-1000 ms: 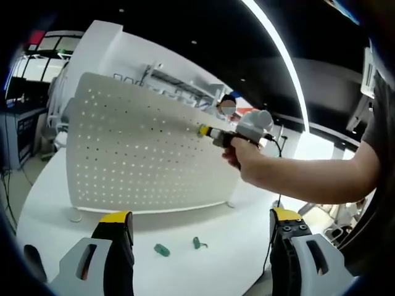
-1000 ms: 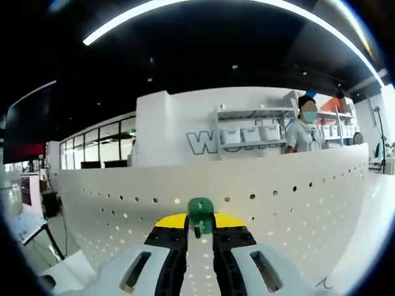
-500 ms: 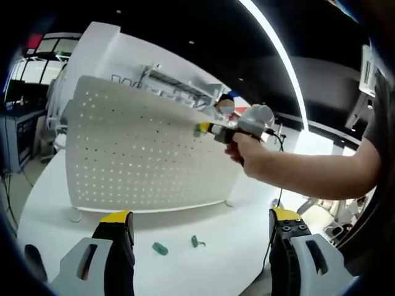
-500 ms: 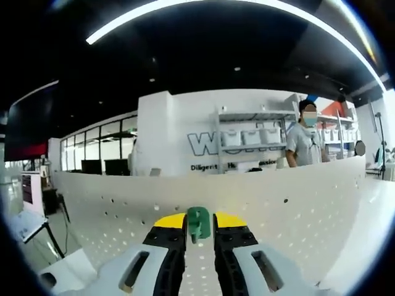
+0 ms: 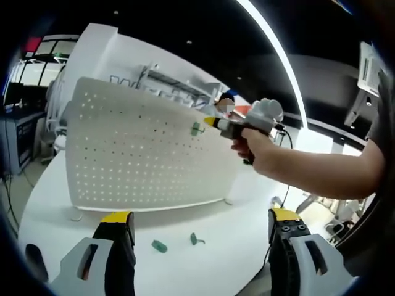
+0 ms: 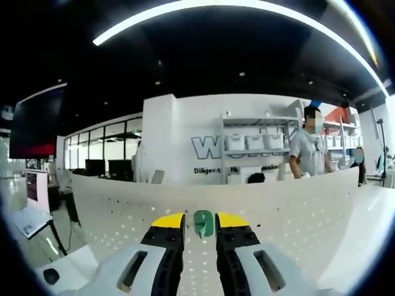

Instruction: Insert the hook assembly into the mounting plate slot until the hook locks in place.

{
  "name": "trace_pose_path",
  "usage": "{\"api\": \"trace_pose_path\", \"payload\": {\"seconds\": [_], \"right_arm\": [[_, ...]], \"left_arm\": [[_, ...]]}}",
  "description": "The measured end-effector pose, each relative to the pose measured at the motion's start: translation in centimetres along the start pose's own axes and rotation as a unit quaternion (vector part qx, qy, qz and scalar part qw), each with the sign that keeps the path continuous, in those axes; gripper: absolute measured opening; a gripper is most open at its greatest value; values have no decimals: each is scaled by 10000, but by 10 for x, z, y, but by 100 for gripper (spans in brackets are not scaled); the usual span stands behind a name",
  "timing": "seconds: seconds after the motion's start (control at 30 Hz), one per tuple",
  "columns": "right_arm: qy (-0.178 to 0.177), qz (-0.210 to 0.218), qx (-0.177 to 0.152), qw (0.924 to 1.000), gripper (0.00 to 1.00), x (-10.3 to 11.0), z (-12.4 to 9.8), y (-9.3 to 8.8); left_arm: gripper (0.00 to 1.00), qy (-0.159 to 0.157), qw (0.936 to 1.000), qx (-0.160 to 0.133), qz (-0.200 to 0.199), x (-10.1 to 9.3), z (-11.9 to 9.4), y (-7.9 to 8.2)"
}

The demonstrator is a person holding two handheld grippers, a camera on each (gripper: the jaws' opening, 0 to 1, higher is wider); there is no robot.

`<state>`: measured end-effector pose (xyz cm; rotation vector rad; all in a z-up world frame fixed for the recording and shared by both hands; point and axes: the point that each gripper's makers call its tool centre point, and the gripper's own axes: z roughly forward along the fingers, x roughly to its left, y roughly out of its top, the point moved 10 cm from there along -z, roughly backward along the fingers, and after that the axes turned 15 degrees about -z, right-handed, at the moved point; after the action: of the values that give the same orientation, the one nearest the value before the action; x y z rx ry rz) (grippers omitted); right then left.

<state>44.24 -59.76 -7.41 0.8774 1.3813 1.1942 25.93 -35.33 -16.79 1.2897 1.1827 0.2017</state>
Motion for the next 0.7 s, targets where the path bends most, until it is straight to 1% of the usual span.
{"api": "trace_pose_path", "payload": {"seconds": [0.1, 0.17, 0.23, 0.37, 0.53, 0.6, 0.7], "right_arm": [[34, -38, 18, 10000, 18, 1, -9, 0], [121, -37, 2, 9999, 19, 0, -11, -3], [146, -76, -6, 9999, 19, 0, -15, -3], [262, -118, -34, 9996, 20, 0, -23, -5], [374, -149, 11, 9992, 20, 1, -29, -12], [465, -85, -23, 9989, 20, 3, -33, -13], [600, -158, -11, 9981, 21, 7, -38, -15]], "left_arm": [[91, 21, 10000, 16, 3, 0, -1, -1], [90, 25, 10000, 29, 39, 0, -2, -1], [89, 72, 9999, 104, 39, 1, -3, -2], [90, 73, 9999, 76, 44, 1, -5, -2], [90, 80, 9999, 43, 76, 0, -7, -1], [90, 86, 9999, 44, 101, 0, -7, 0], [90, 94, 9999, 14, 122, 0, -10, 2]]}}
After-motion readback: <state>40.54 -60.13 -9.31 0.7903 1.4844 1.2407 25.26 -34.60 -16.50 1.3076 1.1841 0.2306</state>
